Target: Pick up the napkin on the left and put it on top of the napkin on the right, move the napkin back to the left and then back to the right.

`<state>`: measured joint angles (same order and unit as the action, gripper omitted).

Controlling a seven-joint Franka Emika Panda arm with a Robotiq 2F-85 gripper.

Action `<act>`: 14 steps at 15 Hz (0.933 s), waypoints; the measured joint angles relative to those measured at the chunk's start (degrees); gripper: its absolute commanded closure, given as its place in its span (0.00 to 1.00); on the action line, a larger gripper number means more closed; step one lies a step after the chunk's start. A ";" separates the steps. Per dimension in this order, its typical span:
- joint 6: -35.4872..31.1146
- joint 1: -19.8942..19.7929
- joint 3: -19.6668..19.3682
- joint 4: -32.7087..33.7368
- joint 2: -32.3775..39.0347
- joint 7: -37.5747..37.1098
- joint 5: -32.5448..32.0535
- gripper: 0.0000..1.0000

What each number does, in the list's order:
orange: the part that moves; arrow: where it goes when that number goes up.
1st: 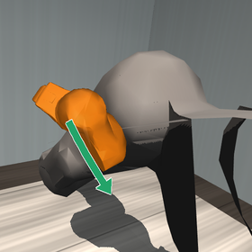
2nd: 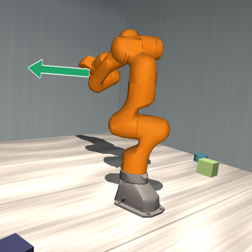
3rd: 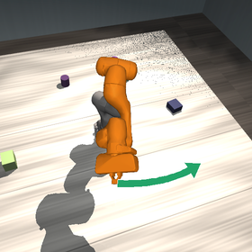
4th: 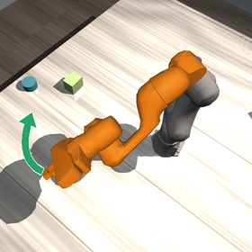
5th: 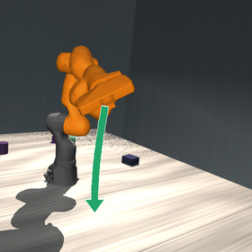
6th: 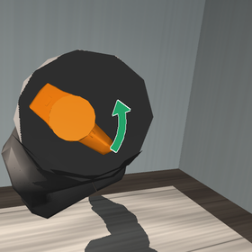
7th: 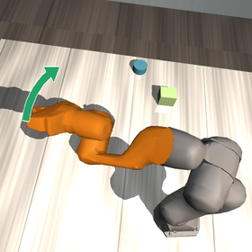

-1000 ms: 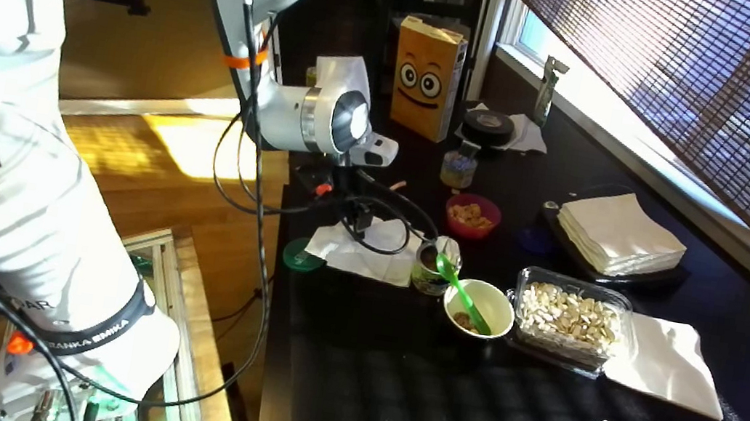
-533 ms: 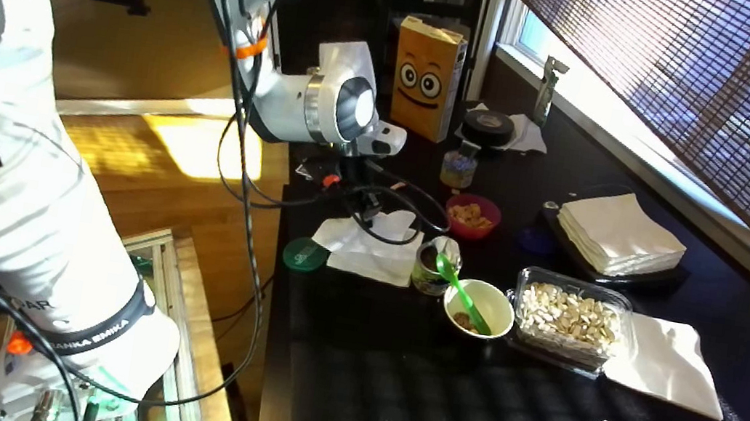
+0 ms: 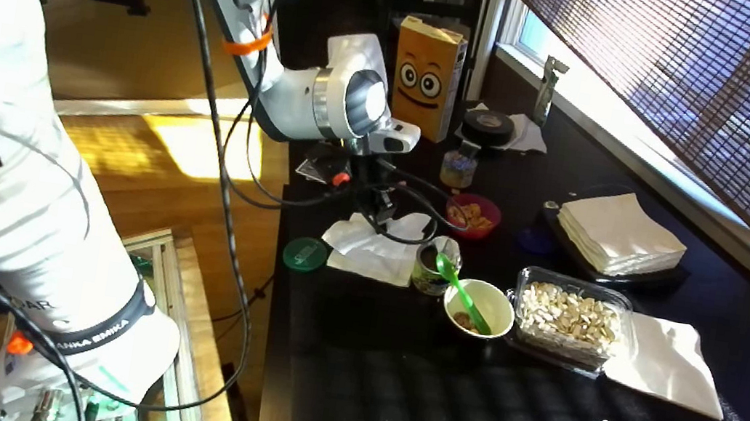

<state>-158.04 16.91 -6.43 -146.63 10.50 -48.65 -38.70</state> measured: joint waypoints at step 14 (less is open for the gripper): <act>0.57 0.70 -0.67 0.00 0.92 -5.74 -5.16 0.18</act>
<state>-157.46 17.62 -7.10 -146.64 11.41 -54.40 -43.87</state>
